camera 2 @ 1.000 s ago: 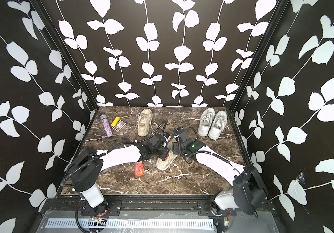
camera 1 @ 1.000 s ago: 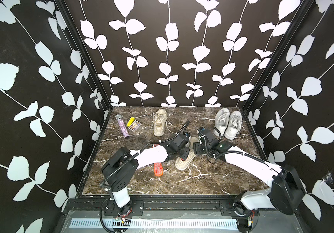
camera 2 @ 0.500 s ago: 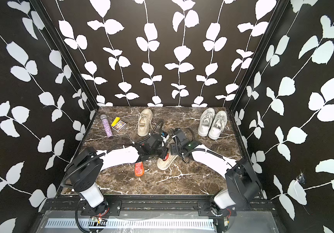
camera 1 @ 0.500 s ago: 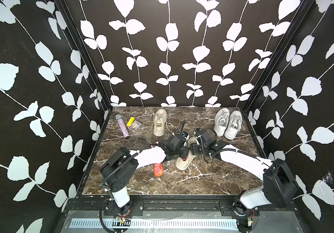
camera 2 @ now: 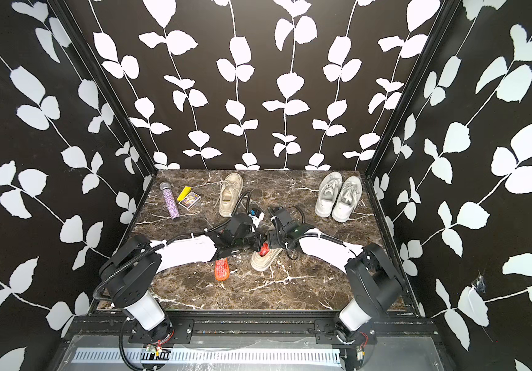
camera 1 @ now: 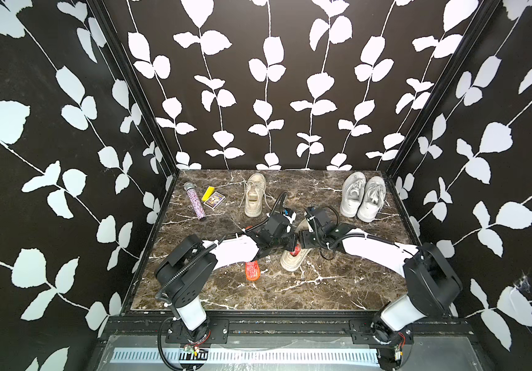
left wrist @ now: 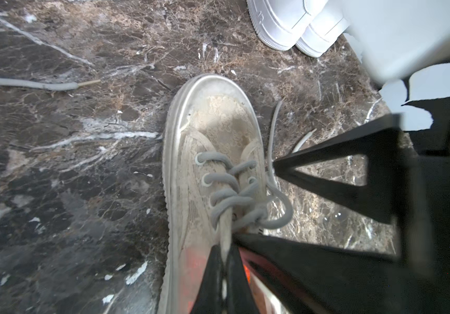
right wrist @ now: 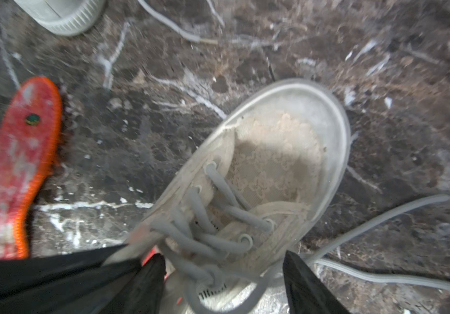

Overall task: Remove the insole from the shoe
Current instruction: Untie the shoelace on the shoe.

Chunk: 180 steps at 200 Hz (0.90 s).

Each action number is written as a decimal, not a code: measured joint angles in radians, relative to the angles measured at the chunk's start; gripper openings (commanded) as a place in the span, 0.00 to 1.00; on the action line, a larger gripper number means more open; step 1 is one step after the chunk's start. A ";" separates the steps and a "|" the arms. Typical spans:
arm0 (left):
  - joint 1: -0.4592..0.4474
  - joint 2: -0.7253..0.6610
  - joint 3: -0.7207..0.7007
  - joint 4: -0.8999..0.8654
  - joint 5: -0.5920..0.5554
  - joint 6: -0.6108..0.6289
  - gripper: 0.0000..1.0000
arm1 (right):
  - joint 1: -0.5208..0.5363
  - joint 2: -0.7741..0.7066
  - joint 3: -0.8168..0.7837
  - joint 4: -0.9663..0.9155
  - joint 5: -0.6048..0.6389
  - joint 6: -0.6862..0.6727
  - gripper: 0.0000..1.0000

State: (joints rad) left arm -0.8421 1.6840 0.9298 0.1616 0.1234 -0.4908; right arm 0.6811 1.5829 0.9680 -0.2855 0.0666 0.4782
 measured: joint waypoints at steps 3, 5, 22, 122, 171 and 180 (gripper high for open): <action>0.000 0.000 -0.001 0.002 0.001 -0.002 0.00 | 0.000 0.002 0.000 0.001 0.002 0.000 0.67; 0.001 0.000 -0.001 0.003 0.001 -0.003 0.00 | 0.000 0.003 0.000 0.001 0.004 0.000 0.67; 0.005 -0.001 -0.003 0.009 0.010 -0.011 0.00 | 0.000 0.005 -0.002 0.004 0.021 0.000 0.69; 0.016 -0.002 -0.016 0.056 0.055 -0.039 0.00 | 0.000 0.034 -0.018 0.142 0.177 0.019 0.67; 0.024 -0.001 -0.029 0.097 0.079 -0.057 0.00 | -0.048 0.056 -0.021 0.201 0.084 0.038 0.68; 0.026 0.000 -0.031 0.099 0.079 -0.060 0.00 | -0.058 0.065 -0.028 0.226 0.060 0.045 0.70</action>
State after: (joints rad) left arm -0.8165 1.6840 0.8993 0.2607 0.2028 -0.5503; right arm 0.6235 1.6478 0.9401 -0.0593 0.1261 0.5232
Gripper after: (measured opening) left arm 0.049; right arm 0.683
